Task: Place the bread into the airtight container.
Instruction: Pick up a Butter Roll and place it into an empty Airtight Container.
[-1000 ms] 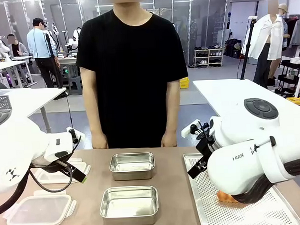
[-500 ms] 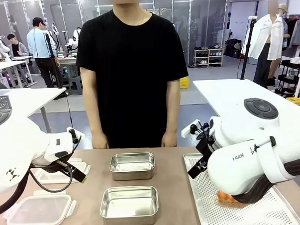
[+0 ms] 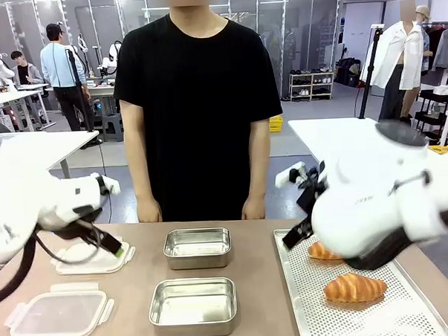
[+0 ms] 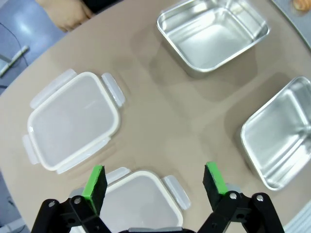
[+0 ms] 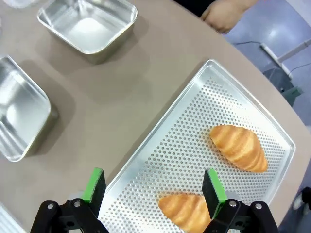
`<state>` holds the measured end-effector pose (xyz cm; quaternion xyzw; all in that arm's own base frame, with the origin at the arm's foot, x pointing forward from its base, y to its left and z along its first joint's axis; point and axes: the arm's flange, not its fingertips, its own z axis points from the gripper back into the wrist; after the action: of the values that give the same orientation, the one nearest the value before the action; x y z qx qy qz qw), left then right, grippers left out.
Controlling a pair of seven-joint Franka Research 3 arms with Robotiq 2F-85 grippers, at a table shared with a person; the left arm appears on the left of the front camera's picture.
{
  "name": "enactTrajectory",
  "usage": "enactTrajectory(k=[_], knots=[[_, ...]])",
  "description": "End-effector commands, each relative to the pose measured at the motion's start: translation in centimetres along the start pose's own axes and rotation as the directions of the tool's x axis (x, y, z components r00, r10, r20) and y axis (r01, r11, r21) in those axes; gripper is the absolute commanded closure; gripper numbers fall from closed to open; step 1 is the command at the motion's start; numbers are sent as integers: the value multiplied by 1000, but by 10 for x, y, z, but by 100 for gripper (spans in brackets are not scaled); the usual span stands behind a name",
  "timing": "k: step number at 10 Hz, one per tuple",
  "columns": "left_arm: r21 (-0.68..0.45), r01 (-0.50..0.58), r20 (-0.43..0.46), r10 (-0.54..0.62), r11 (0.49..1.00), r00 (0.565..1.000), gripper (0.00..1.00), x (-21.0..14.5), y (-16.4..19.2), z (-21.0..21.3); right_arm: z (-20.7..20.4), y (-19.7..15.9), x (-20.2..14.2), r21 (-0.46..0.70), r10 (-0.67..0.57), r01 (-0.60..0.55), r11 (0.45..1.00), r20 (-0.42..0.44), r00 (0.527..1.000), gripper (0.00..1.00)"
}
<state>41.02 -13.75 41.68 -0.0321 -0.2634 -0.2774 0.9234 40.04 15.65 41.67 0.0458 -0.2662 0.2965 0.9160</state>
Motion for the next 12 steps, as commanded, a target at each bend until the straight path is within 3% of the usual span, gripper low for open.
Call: enactTrajectory(k=[1,2,4,6,9,12], knots=[[-134,-50,-23,48,990,999,0,26,31,67,70,-33,18,59,-35,36,998,-6,999,0],[-162,-63,-27,59,985,998,0,33,46,110,114,-48,23,70,-56,57,996,-21,998,0],[-185,-89,-25,86,979,996,0,41,68,198,201,-75,19,126,-118,112,986,39,992,0],[-178,-92,31,99,980,995,0,31,79,286,285,-92,-14,113,-144,132,985,104,984,0],[-201,-172,130,201,964,971,0,-16,95,360,361,-102,-72,131,-190,167,977,186,964,0],[-181,-239,168,270,954,948,0,-53,106,388,399,-113,-105,157,-211,174,972,262,942,0]])
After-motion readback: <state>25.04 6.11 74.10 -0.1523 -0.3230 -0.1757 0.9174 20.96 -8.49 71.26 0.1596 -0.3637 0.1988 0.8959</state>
